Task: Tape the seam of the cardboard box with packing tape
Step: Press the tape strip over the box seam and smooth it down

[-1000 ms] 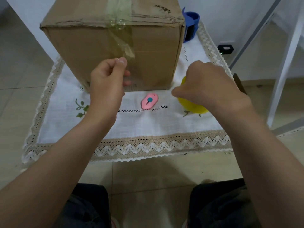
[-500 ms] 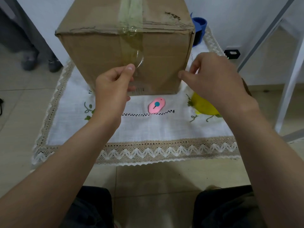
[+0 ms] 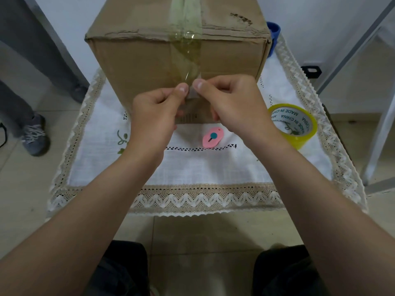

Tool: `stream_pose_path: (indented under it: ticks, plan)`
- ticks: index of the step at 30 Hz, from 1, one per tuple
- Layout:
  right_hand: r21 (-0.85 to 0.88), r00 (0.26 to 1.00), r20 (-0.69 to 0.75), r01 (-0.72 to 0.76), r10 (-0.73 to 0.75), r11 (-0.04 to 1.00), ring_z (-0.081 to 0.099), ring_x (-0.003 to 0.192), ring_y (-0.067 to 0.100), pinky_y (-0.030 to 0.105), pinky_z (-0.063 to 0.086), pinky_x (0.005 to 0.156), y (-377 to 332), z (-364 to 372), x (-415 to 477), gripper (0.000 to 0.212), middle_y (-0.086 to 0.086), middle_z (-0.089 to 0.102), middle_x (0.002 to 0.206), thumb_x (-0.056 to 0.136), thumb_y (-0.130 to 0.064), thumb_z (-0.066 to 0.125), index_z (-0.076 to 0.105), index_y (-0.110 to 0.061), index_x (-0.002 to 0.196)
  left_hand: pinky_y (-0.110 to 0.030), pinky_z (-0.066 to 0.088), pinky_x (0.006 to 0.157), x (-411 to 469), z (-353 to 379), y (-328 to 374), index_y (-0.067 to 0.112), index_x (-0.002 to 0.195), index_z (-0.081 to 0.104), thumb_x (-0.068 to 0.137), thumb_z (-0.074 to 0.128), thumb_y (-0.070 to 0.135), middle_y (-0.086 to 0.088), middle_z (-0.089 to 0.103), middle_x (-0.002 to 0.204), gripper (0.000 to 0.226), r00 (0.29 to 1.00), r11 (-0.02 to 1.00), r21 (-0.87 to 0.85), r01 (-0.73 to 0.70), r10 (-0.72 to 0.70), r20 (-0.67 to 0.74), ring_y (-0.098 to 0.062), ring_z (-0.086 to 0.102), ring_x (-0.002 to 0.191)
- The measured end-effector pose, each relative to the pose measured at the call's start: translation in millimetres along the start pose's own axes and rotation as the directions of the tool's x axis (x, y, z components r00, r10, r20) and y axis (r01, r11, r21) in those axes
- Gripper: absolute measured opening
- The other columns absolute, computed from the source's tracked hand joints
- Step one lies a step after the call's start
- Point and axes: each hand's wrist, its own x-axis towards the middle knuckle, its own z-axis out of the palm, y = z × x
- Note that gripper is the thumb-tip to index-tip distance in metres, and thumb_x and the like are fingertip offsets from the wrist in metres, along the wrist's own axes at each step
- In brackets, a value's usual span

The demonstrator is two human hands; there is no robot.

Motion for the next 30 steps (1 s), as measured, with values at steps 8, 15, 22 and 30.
stream_pose_path:
  ticks: [8,15,22,30]
  plan:
    - [0.125,0.997,-0.081,0.015,-0.005,0.992,0.039,0.04,0.003,0.017,0.033,0.048,8,11,1,0.035,-0.011,0.045,0.043,0.095,-0.023,0.075,0.064,-0.012,0.064,-0.019,0.053,0.067,-3,-4,2,0.032,0.071,0.076,0.098,0.069,0.034,0.019,0.072,0.062,0.028,0.999,0.999,0.022,-0.044,0.044,0.005,0.001,0.065,0.069]
    - [0.215,0.986,-0.127,0.137,-0.111,0.967,0.033,0.044,0.007,0.02,0.033,0.049,6,17,-10,0.037,0.003,0.04,0.049,0.095,-0.013,0.072,0.055,0.006,0.067,-0.025,0.057,0.078,-13,-8,9,0.029,0.076,0.078,0.097,0.07,0.034,0.013,0.079,0.073,0.023,0.998,0.998,0.028,-0.063,0.063,0.008,-0.003,0.075,0.082]
    - [0.27,0.965,-0.197,0.223,-0.172,0.937,0.033,0.046,0.014,0.025,0.033,0.048,10,22,-13,0.04,0.022,0.042,0.051,0.094,-0.014,0.075,0.054,0.001,0.063,-0.019,0.05,0.061,-18,-11,8,0.018,0.072,0.077,0.096,0.071,0.029,0.003,0.066,0.062,0.027,0.99,0.99,0.023,-0.142,0.142,0.006,-0.003,0.059,0.062]
    - [0.202,0.977,-0.202,0.107,-0.065,0.973,0.033,0.045,0.001,0.023,0.041,0.056,26,29,-11,0.038,-0.015,0.04,0.044,0.094,-0.023,0.079,0.064,0.003,0.07,-0.002,0.041,0.053,-7,-10,-4,0.026,0.079,0.076,0.098,0.07,0.027,0.024,0.061,0.046,0.02,0.996,0.997,0.019,-0.078,0.077,0.035,0.014,0.06,0.053]
